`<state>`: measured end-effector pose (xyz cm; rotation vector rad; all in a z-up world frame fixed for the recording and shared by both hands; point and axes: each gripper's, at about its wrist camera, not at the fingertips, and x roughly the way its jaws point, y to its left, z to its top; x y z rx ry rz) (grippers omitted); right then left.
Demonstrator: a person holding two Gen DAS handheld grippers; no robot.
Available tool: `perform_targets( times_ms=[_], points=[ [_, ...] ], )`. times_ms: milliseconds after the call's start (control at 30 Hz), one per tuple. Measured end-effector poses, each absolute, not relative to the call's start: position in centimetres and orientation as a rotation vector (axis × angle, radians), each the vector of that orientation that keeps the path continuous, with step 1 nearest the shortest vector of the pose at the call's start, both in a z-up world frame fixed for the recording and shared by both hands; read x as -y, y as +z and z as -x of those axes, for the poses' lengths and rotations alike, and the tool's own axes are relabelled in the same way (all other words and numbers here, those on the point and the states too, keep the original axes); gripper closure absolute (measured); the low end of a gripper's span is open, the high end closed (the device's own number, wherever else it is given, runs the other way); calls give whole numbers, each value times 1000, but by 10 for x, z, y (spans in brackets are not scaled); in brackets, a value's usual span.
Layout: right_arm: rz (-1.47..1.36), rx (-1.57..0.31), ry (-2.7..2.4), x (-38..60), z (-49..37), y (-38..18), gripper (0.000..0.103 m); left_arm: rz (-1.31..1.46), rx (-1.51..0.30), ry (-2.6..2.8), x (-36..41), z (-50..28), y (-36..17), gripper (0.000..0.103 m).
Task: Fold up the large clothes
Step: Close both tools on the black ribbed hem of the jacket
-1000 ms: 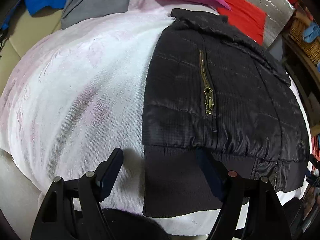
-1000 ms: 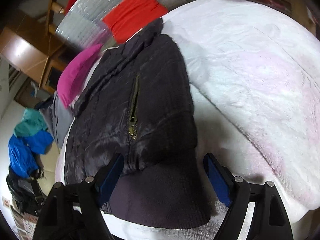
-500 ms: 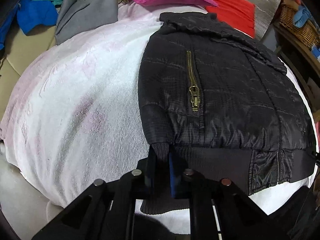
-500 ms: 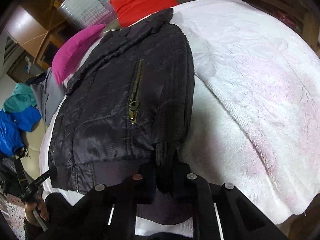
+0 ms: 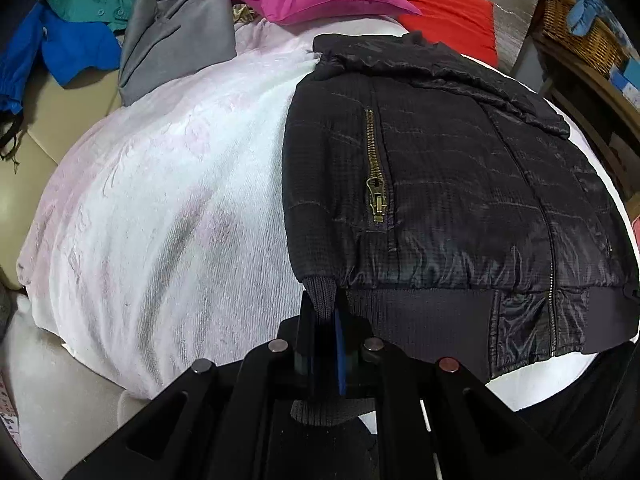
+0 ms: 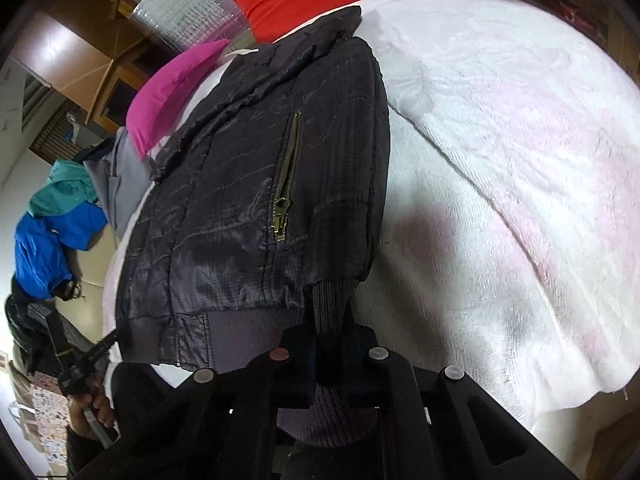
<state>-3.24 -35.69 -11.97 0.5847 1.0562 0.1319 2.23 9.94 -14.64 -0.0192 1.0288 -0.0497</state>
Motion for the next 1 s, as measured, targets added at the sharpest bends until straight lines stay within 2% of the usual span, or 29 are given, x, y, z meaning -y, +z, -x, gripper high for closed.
perform_targets(
  times_ms=[33,67,100,133,167,233,267,300,333,367,400,600,733,833,867,900,933,967,1000],
  points=[
    [-599,-1058,133,360,32,-120,85,24,-1033,-50,-98,-26,-146,94],
    [-594,-1060,130,361,31,-119,74,29,-1038,-49,-99,-28,-147,93],
    [-582,-1061,120,360,31,-119,47,42,-1046,-45,-101,-30,-148,89],
    [-570,-1057,109,359,33,-118,31,57,-1048,-45,-103,-30,-149,89],
    [-550,-1037,104,358,34,-116,21,79,-1054,-48,-105,-32,-151,88],
    [-547,-1035,130,349,31,-114,21,95,-1068,-36,-108,-34,-155,78],
    [-548,-1039,149,345,30,-116,26,99,-1068,-36,-108,-29,-156,78],
    [-539,-1050,168,341,28,-118,48,99,-1070,-44,-108,-30,-157,78],
    [-519,-1078,155,336,25,-123,64,90,-1070,-58,-106,-30,-157,83],
    [-499,-1091,129,334,23,-125,77,75,-1063,-60,-104,-31,-157,90],
    [-504,-1096,134,335,22,-126,88,65,-1057,-60,-103,-30,-156,93],
    [-537,-1023,176,343,37,-92,94,89,-998,-91,-105,-13,-133,95],
    [-602,-1057,174,354,31,-115,92,67,-1045,-98,-104,-19,-143,94],
    [-684,-1040,171,362,31,-125,83,119,-1062,-97,-109,-24,-143,88],
    [-693,-1022,170,364,33,-125,71,140,-1060,-101,-110,-25,-142,85],
    [-695,-1003,161,366,34,-123,46,159,-1056,-106,-112,-26,-141,75],
    [-691,-995,152,365,35,-122,35,162,-1053,-104,-113,-24,-140,57],
    [-686,-990,146,366,35,-122,30,156,-1048,-95,-112,-25,-140,48],
    [-695,-995,153,364,33,-123,30,150,-1039,-88,-110,-26,-141,44]
  ],
)
